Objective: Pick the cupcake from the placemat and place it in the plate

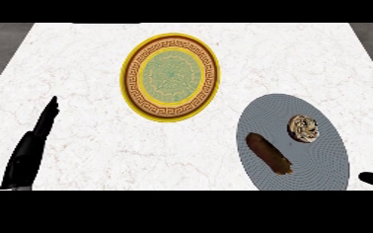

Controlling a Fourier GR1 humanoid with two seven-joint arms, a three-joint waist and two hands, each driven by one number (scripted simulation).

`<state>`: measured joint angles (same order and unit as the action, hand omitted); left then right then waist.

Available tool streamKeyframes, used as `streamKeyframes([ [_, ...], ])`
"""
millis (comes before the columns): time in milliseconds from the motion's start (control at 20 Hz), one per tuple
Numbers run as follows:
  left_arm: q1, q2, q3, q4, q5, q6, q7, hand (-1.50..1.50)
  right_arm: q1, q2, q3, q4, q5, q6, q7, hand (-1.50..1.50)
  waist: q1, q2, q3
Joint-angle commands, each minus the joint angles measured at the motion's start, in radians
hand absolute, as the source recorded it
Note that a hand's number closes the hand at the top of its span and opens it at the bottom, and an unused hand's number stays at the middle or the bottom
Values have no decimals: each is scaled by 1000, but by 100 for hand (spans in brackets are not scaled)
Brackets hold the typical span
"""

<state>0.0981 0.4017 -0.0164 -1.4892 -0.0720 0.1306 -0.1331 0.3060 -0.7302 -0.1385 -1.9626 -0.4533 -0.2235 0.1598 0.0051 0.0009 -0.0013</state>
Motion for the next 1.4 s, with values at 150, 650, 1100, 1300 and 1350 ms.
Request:
streamKeyframes([
  [150, -41, 7, 36, 88, 12, -44, -50, 0, -153, -147, 39, 106, 14, 120, 230, -150, 7, 3, 0],
  [650, -37, 1, 43, -1, -12, -51, 30, 0, -317, -148, 192, 306, 123, 346, 290, -150, 8, 0, 1],
  [1100, 19, -73, 41, -39, -70, -41, 12, 0, -411, 11, 221, 516, 301, 483, 179, -150, 1, -1, 2],
  [1300, -11, -58, 91, 21, -64, -86, -10, 0, -423, 61, 200, 524, 331, 540, 178, -150, -3, -1, 1],
  [1350, 23, -83, 74, -5, -87, -56, -27, 0, -411, 54, 194, 577, 345, 571, 119, -150, -2, -1, 1],
])
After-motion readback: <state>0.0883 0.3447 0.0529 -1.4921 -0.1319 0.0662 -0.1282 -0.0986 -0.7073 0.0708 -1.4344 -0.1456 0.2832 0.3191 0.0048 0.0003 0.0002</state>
